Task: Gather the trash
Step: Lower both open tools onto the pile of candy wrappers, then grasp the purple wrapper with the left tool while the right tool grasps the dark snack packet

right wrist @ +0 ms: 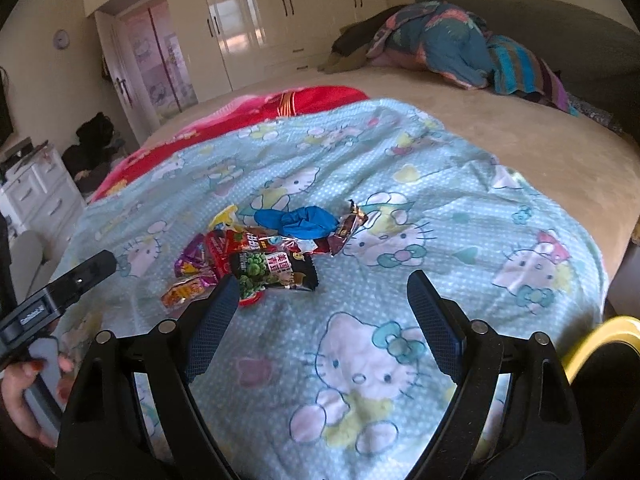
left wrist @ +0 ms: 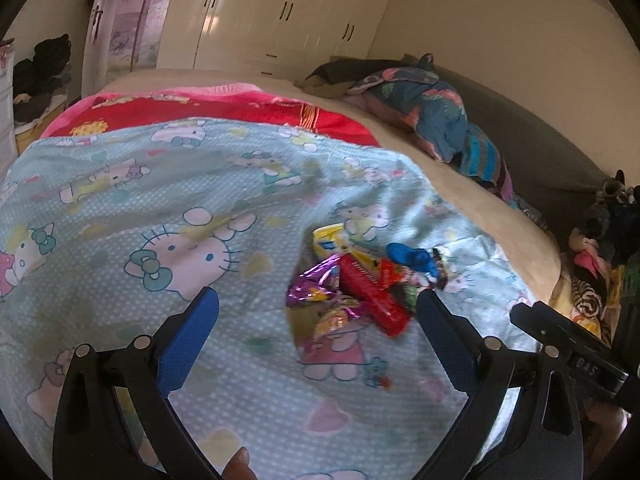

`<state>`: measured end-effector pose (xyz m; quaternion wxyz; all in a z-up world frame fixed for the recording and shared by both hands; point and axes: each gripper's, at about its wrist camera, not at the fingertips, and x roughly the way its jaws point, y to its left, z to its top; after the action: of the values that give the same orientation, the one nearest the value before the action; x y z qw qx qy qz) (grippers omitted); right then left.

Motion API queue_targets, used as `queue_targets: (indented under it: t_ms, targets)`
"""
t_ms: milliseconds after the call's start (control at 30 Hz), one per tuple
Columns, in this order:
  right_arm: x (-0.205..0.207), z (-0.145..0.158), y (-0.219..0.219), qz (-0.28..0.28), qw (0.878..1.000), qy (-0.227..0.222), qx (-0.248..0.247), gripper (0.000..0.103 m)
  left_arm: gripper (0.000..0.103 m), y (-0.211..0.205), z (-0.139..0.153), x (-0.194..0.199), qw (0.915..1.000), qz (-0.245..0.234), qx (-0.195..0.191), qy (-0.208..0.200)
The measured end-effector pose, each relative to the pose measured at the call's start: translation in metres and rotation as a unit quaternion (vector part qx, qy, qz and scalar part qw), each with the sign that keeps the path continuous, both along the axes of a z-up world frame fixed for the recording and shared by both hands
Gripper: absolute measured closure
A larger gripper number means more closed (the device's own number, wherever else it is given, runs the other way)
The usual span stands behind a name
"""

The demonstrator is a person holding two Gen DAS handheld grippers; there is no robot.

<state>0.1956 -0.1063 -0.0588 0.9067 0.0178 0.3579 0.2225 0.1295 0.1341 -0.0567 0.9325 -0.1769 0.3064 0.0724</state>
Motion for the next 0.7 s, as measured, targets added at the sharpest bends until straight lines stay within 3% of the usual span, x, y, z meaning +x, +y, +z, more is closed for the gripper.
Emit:
queue_targets:
  t_ms: [233,467,700]
  targets:
    - [0.032,-0.021,0.025,0.02,0.999,0.035,-0.008,0.03,0.008,0.009,-0.016,0.024,0.9994,-0.017,-0.012,0.027]
    - [0.052,-0.042,0.04,0.03,0.997,0.069,-0.015,0.032,0.025,0.017,-0.036,0.052,0.9969,-0.033,-0.047,0.053]
    - [0.065,-0.064,0.047,0.045,0.993,0.108,0.006,0.033,0.03,0.024,-0.061,0.077,0.9918,-0.041,-0.085,0.087]
